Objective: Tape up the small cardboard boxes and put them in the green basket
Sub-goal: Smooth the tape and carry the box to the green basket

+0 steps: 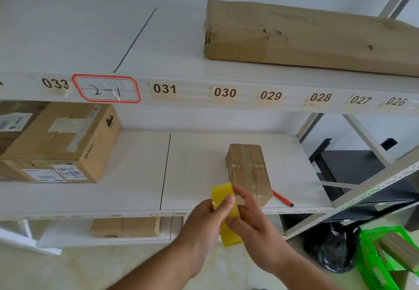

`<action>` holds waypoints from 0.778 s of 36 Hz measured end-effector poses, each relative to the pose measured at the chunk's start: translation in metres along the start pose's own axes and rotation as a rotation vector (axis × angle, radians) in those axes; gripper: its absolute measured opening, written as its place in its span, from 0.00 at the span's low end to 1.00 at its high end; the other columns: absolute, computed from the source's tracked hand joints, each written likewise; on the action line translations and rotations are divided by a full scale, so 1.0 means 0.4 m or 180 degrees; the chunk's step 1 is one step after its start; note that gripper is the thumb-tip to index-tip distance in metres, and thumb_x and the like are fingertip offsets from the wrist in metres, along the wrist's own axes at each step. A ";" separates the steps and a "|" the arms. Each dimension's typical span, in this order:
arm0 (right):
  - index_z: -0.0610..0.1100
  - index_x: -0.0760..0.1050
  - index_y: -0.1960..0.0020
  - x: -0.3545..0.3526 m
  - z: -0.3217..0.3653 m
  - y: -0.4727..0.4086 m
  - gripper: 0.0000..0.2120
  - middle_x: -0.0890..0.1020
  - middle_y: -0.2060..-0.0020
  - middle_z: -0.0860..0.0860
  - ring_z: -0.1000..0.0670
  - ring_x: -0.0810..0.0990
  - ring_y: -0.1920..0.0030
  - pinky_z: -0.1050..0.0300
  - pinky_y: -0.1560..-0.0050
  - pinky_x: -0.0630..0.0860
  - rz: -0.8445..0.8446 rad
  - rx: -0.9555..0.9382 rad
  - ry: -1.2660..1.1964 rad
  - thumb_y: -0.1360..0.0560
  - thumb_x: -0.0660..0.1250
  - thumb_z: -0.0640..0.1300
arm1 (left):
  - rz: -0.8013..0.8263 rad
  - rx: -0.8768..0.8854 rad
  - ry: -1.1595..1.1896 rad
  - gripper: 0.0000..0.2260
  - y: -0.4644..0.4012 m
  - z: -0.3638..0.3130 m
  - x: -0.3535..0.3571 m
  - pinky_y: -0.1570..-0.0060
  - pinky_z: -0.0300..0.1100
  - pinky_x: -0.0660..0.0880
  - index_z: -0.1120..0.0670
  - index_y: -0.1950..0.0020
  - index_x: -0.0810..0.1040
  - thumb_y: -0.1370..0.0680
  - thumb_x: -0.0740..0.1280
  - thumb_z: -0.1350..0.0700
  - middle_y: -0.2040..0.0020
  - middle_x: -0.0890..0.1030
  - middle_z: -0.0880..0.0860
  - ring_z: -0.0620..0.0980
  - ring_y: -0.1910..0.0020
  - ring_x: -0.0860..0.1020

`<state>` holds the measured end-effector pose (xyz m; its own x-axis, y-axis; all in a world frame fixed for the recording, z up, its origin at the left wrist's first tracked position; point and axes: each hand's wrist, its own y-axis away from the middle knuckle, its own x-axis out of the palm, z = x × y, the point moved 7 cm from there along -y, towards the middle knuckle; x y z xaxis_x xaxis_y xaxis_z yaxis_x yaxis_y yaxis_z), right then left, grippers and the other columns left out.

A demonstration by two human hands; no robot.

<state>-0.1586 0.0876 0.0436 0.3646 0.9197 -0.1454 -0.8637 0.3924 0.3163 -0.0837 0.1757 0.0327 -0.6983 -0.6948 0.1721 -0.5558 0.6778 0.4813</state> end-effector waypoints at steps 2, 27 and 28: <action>0.57 0.67 0.30 0.006 -0.012 -0.009 0.18 0.87 0.52 0.54 0.55 0.85 0.49 0.60 0.51 0.79 -0.0248 0.0095 -0.0154 0.16 0.61 0.40 | -0.0344 0.0055 0.0107 0.16 -0.013 0.003 -0.009 0.47 0.49 0.79 0.52 0.50 0.84 0.22 0.66 0.39 0.54 0.87 0.50 0.50 0.52 0.85; 0.49 0.79 0.56 -0.279 -0.303 -0.028 0.22 0.85 0.63 0.52 0.51 0.84 0.59 0.47 0.48 0.81 -0.1535 0.1393 0.0958 0.19 0.57 0.64 | -0.1607 0.0098 -0.4237 0.08 -0.482 0.219 -0.591 0.50 0.48 0.79 0.52 0.48 0.82 0.23 0.68 0.50 0.48 0.84 0.56 0.60 0.47 0.80; 0.48 0.79 0.57 -0.287 -0.310 -0.027 0.22 0.85 0.63 0.53 0.51 0.83 0.60 0.45 0.48 0.81 -0.1535 0.1387 0.1002 0.19 0.58 0.64 | -0.1641 0.0046 -0.4296 0.09 -0.489 0.228 -0.600 0.49 0.49 0.79 0.53 0.49 0.82 0.23 0.67 0.50 0.49 0.84 0.57 0.61 0.47 0.80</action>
<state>-0.2343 -0.0234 -0.0595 0.4960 0.6223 -0.6055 -0.3906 0.7828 0.4845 0.1516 0.2319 -0.1809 -0.3031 -0.1108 -0.9465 -0.8713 0.4346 0.2281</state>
